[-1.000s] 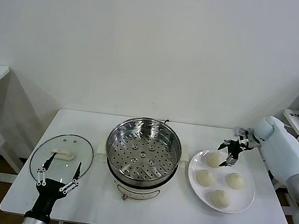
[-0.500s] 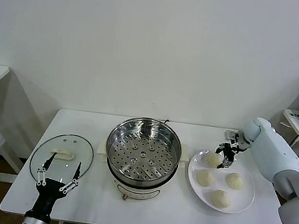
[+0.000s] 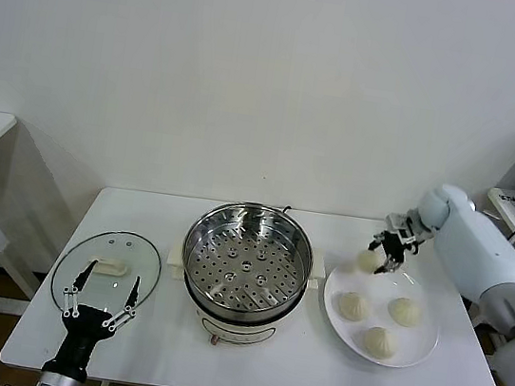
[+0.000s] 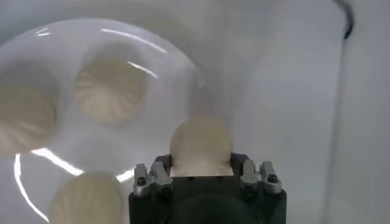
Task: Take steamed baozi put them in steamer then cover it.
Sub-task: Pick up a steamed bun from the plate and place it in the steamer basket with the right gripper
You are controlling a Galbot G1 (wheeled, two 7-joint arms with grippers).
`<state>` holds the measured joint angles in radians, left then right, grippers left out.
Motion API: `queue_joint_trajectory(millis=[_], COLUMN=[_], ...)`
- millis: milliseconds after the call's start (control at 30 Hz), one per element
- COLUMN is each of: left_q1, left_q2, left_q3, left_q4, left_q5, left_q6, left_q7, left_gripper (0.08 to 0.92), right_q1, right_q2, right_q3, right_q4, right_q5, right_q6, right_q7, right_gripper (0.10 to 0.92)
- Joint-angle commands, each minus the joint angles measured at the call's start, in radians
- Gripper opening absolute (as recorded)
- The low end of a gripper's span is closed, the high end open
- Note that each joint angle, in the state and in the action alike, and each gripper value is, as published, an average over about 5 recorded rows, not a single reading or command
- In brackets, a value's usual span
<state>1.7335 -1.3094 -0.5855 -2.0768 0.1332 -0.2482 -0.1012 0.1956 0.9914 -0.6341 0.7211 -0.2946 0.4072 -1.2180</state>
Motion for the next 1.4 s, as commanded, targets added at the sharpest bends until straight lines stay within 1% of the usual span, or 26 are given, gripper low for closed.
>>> queue_joint_trajectory(millis=[33,233,433,533,667,1067,1400], left_q1=[0.001,0.004,0.007,0.006,0.003,0.001,0.001], left_q2=[-0.001,-0.003,-0.004,-0.004,-0.005,-0.003,-0.004], left_q3=[0.003,0.002,0.001,0.001,0.005,0.002,-0.006], left_q4=[-0.004,-0.010,-0.011,-0.011,-0.012,-0.011,-0.012], left_q5=[0.001,0.001,0.002,0.002,0.002,0.001,0.001], left_q6=[0.000,-0.003,-0.007,-0.008,-0.007,-0.013,-0.020], left_q7=[-0.001,-0.003,-0.004,-0.005,-0.007,-0.010,-0.012], left_gripper=[0.823,0.823,0.823,0.823,0.823,0.823,0.823], right_q1=[0.246,0.335,0.322,0.296,0.253,0.127,0.096], right_q2=[-0.028,0.031,0.094,0.121,0.167,0.318,0.392], right_q3=[-0.209,-0.302,-0.316,-0.326,-0.331,-0.299,-0.277], right_q4=[0.346,0.480,0.560,0.572,0.543,0.340,0.255], right_q5=[0.115,0.165,0.137,0.109,0.058,-0.119,-0.201], right_q6=[0.188,0.217,0.248,0.249,0.251,0.284,0.307], right_q7=[-0.019,-0.031,-0.063,-0.072,-0.076,-0.043,0.001], right_gripper=[0.662,0.662,0.671,0.681,0.687,0.692,0.709])
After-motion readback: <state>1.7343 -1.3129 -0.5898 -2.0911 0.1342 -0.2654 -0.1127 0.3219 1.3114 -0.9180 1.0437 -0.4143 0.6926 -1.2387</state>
